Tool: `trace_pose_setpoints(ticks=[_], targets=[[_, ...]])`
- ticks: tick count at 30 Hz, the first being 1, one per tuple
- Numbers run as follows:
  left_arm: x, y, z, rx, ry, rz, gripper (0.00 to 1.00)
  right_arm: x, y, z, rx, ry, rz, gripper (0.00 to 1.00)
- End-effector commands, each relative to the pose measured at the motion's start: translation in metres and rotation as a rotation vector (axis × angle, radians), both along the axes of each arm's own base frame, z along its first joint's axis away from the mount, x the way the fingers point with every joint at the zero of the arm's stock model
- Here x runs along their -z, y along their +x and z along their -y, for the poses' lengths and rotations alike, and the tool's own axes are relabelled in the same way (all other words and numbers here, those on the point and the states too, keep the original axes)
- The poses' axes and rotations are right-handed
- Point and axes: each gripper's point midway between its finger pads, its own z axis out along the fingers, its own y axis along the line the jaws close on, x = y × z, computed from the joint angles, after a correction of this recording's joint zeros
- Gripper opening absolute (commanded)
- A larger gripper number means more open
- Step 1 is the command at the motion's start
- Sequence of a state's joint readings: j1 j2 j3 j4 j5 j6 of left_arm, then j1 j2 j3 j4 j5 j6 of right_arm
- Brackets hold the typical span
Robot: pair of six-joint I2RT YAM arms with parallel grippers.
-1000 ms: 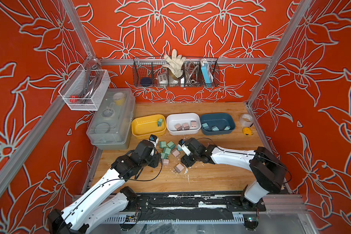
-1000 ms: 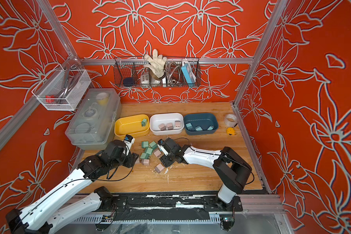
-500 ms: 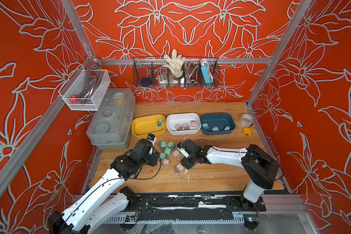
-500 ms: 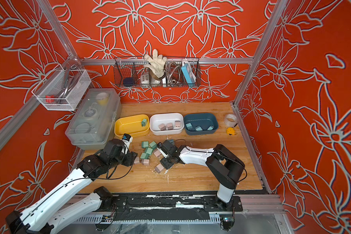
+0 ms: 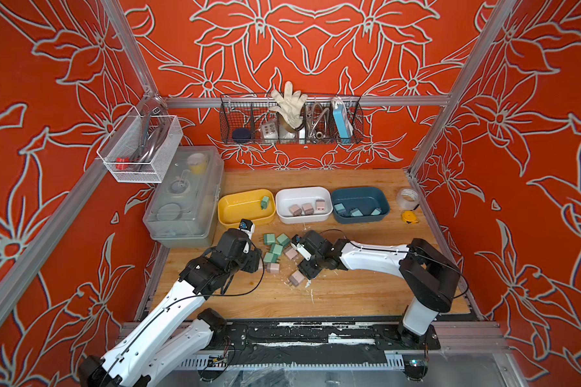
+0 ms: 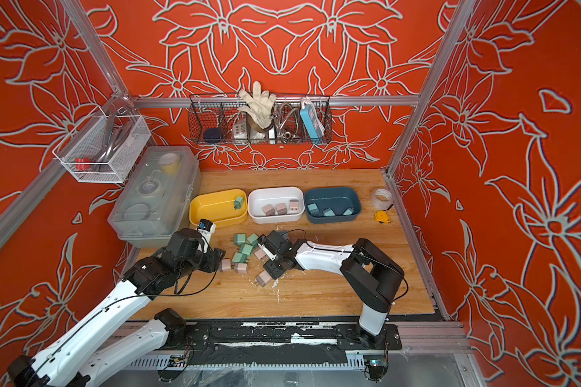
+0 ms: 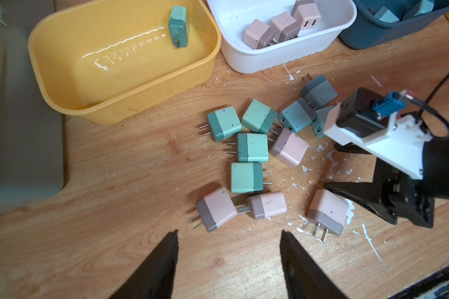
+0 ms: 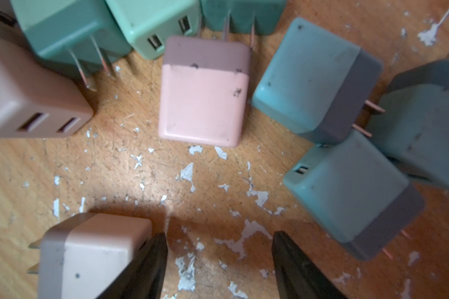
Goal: Place the plugs by color into the storage box
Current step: Pick up the plug from the center of the board.
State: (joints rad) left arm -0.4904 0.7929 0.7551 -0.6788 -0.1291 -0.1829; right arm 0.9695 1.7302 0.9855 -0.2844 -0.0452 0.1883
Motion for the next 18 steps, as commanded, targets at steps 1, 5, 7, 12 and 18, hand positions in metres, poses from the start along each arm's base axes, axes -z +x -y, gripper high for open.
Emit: trace_pose_setpoints(ticks=[1,5,7,12,18], targets=[[-0.004,0.001,-0.001,-0.006,-0.015,0.021,0.64,-0.017,-0.008,-0.006,-0.035,0.037,0.034,0.69],[-0.005,0.001,-0.001,-0.008,-0.018,0.024,0.63,-0.034,-0.010,-0.005,-0.018,0.077,0.076,0.68],[-0.006,0.001,-0.002,-0.009,-0.019,0.027,0.64,-0.041,-0.012,-0.004,-0.015,0.103,0.092,0.67],[-0.006,0.000,-0.002,-0.010,-0.020,0.030,0.64,-0.047,-0.028,-0.017,-0.070,0.193,0.052,0.67],[-0.007,0.000,-0.003,-0.014,-0.022,0.033,0.64,-0.025,-0.047,-0.033,-0.144,0.151,-0.008,0.68]])
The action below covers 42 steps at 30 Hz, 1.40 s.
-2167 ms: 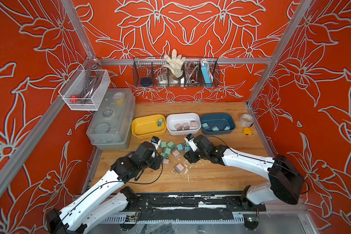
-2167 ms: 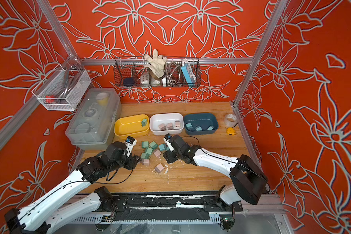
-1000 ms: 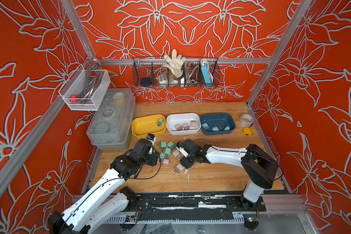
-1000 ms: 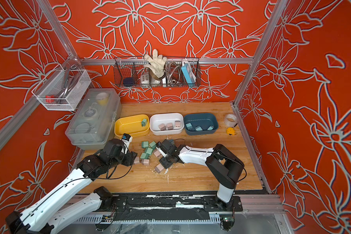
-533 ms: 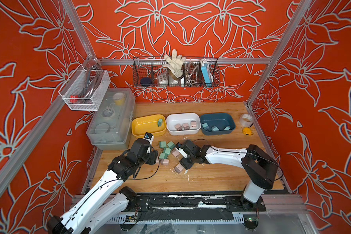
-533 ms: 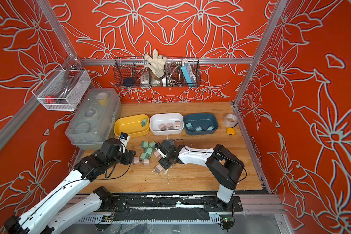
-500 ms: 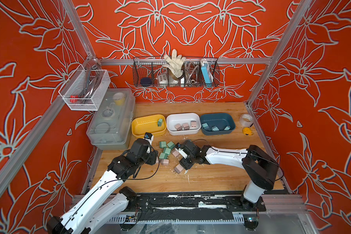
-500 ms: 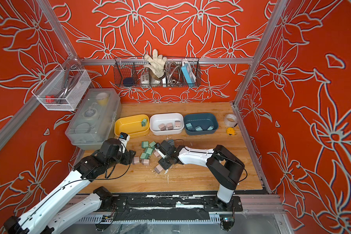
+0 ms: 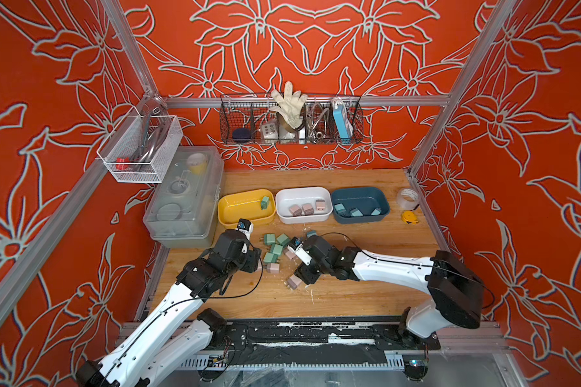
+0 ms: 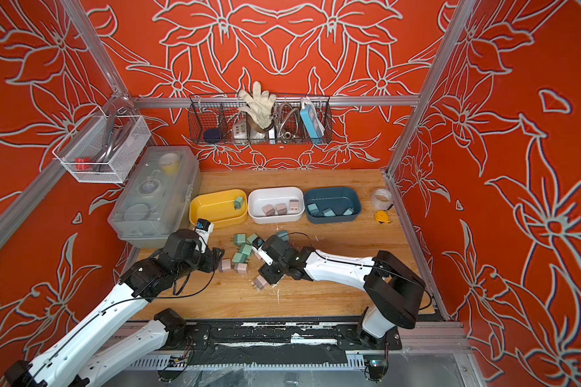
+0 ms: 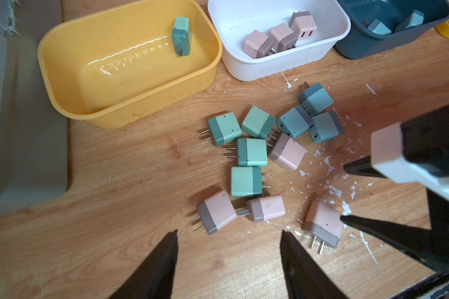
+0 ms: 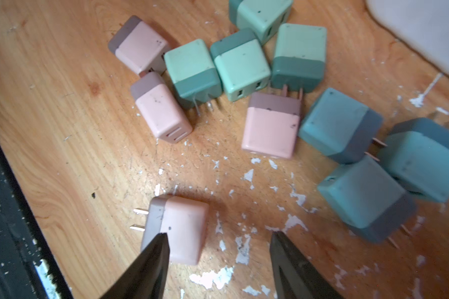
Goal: Place the plugs by color into the storage box
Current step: Pick up the plug from the center of the board.
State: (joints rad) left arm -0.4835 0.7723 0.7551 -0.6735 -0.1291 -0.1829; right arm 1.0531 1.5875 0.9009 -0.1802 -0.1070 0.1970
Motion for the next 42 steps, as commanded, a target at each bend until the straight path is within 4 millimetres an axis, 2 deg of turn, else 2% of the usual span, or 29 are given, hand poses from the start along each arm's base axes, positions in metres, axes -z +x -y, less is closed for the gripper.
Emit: trace_pose_setpoints(ticks=[1,4,8,10,16,20,24,29,31,36,42], targets=[[-0.002,0.000,-0.002,-0.007,-0.010,0.012,0.64,0.015,-0.015,-0.009,-0.051,-0.031,-0.045,0.68],[-0.001,0.000,-0.001,-0.008,-0.014,0.010,0.64,0.025,-0.021,-0.014,-0.079,-0.060,-0.051,0.69],[-0.002,0.000,-0.001,-0.006,-0.016,0.010,0.64,0.040,-0.019,-0.012,-0.066,-0.124,-0.053,0.68],[-0.002,0.000,-0.001,-0.005,-0.020,0.013,0.64,0.044,-0.020,-0.010,-0.064,-0.143,-0.052,0.65],[-0.005,-0.001,-0.001,-0.005,-0.030,0.024,0.64,0.044,-0.021,-0.011,-0.079,-0.151,-0.052,0.56],[-0.008,-0.001,-0.001,-0.009,-0.039,0.035,0.64,0.036,-0.020,-0.013,-0.095,-0.149,-0.045,0.50],[-0.011,0.001,-0.001,-0.009,-0.043,0.043,0.64,0.017,-0.019,-0.016,-0.118,-0.133,-0.031,0.39],[-0.019,0.002,0.002,-0.012,-0.072,0.062,0.64,-0.025,-0.007,-0.013,-0.109,-0.052,0.006,0.37],[-0.025,0.004,0.003,-0.015,-0.089,0.076,0.64,-0.041,0.004,-0.008,-0.079,-0.028,0.015,0.36],[-0.042,0.012,0.009,-0.008,-0.111,0.112,0.63,-0.083,0.050,0.021,0.083,0.029,0.051,0.34],[-0.057,0.027,0.019,0.007,-0.121,0.122,0.63,-0.109,0.095,0.048,0.231,0.048,0.127,0.34]])
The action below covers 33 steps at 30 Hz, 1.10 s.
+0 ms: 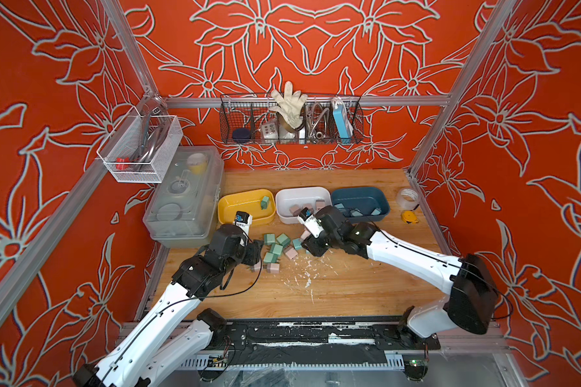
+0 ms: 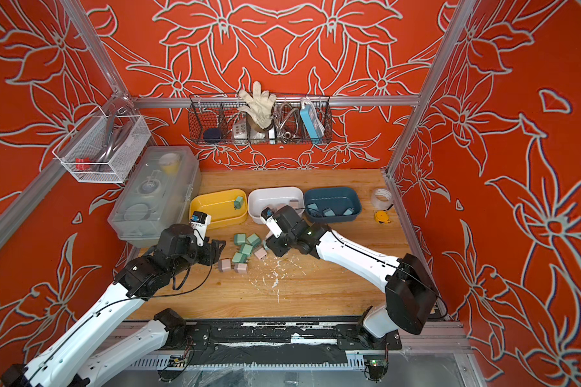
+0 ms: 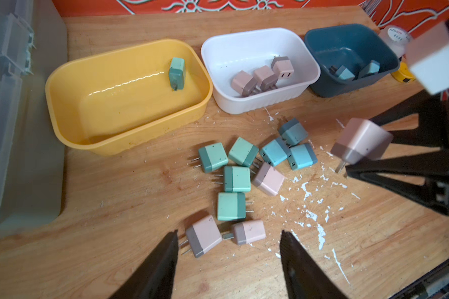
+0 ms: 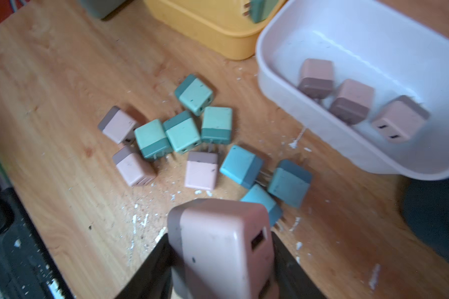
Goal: Place the plugs by color into the storage box
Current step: Pick up the plug from the center of the board, then place the plug in the storage box.
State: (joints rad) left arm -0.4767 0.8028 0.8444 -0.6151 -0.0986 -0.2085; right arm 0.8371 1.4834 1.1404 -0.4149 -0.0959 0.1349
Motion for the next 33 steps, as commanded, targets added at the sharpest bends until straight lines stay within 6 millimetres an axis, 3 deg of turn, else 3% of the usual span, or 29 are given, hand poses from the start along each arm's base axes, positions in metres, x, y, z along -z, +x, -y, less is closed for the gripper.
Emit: trace_pose_setpoints(ticks=[1,11,17,24,33], targets=[[-0.018,0.012,0.008,0.010,-0.035,0.038,0.63,-0.014,0.017,0.013,0.072,-0.014,0.028,0.34],[-0.036,0.041,0.030,0.047,-0.064,0.049,0.63,-0.041,0.067,0.017,0.179,0.024,0.081,0.34],[-0.029,0.059,0.043,0.072,-0.059,0.043,0.63,-0.043,0.104,0.012,0.243,0.070,0.074,0.35],[-0.007,0.068,0.043,0.070,-0.010,0.035,0.62,-0.019,0.141,-0.002,0.248,0.069,0.032,0.36],[0.019,0.068,0.043,0.068,0.015,-0.032,0.62,0.044,0.200,-0.017,0.284,0.054,-0.033,0.39]])
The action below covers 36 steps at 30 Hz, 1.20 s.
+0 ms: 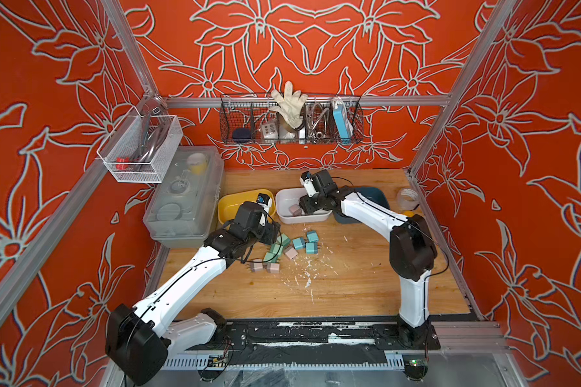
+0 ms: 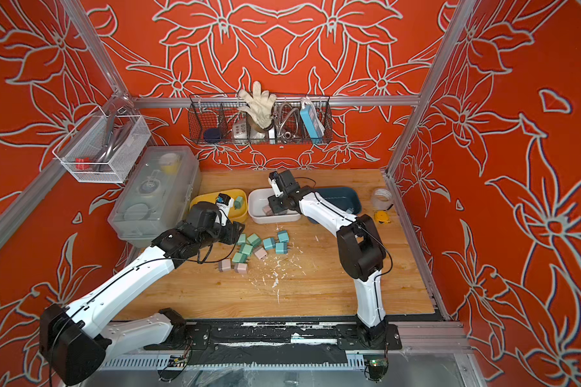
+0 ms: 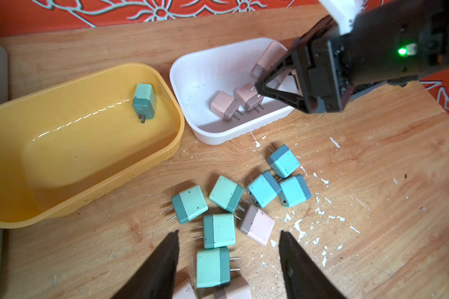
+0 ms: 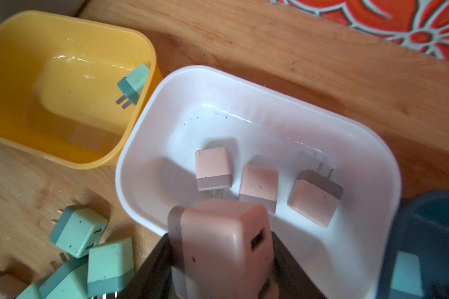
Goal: Place the plugs by color into the storage box
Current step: Place the plug in the storage box.
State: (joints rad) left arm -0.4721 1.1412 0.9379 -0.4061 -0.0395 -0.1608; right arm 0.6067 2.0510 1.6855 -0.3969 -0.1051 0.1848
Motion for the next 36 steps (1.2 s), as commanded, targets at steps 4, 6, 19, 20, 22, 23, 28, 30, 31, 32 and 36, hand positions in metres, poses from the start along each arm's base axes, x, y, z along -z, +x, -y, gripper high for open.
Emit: trace_pose_setpoints(ticks=[4,6,19,20,22,23,28,30,31,32,36], targets=[[0.006,0.004,0.000,-0.005,0.003,-0.014,0.62,0.033,0.043,-0.005,0.065,0.028,-0.039,0.42],[0.008,0.005,0.000,-0.007,0.004,-0.021,0.62,0.036,0.052,-0.005,0.083,0.026,-0.041,0.65],[0.012,0.008,0.001,-0.004,-0.002,-0.039,0.63,0.024,0.030,0.010,0.070,-0.007,-0.052,0.77],[0.012,0.008,0.000,-0.006,-0.002,-0.040,0.63,0.019,0.026,0.011,0.070,0.000,-0.049,0.77],[0.012,0.007,0.000,-0.007,0.000,-0.048,0.63,0.010,0.020,0.014,0.072,0.019,-0.042,0.77],[0.012,0.007,0.000,-0.008,0.000,-0.050,0.63,0.004,0.016,0.015,0.067,0.032,-0.038,0.78],[0.016,0.002,0.001,-0.002,-0.006,-0.089,0.63,-0.023,-0.005,0.018,0.050,0.090,-0.033,0.78],[0.018,-0.002,0.002,0.007,-0.010,-0.113,0.64,-0.032,-0.016,0.021,0.037,0.111,-0.029,0.78],[0.019,-0.004,0.003,0.013,-0.016,-0.124,0.64,-0.035,-0.022,0.023,0.030,0.114,-0.029,0.78],[0.019,-0.007,0.005,0.022,-0.024,-0.135,0.64,-0.039,-0.029,0.026,0.026,0.118,-0.022,0.78],[0.020,-0.016,0.010,0.041,-0.057,-0.175,0.65,-0.041,-0.057,0.039,0.019,0.135,-0.031,0.78]])
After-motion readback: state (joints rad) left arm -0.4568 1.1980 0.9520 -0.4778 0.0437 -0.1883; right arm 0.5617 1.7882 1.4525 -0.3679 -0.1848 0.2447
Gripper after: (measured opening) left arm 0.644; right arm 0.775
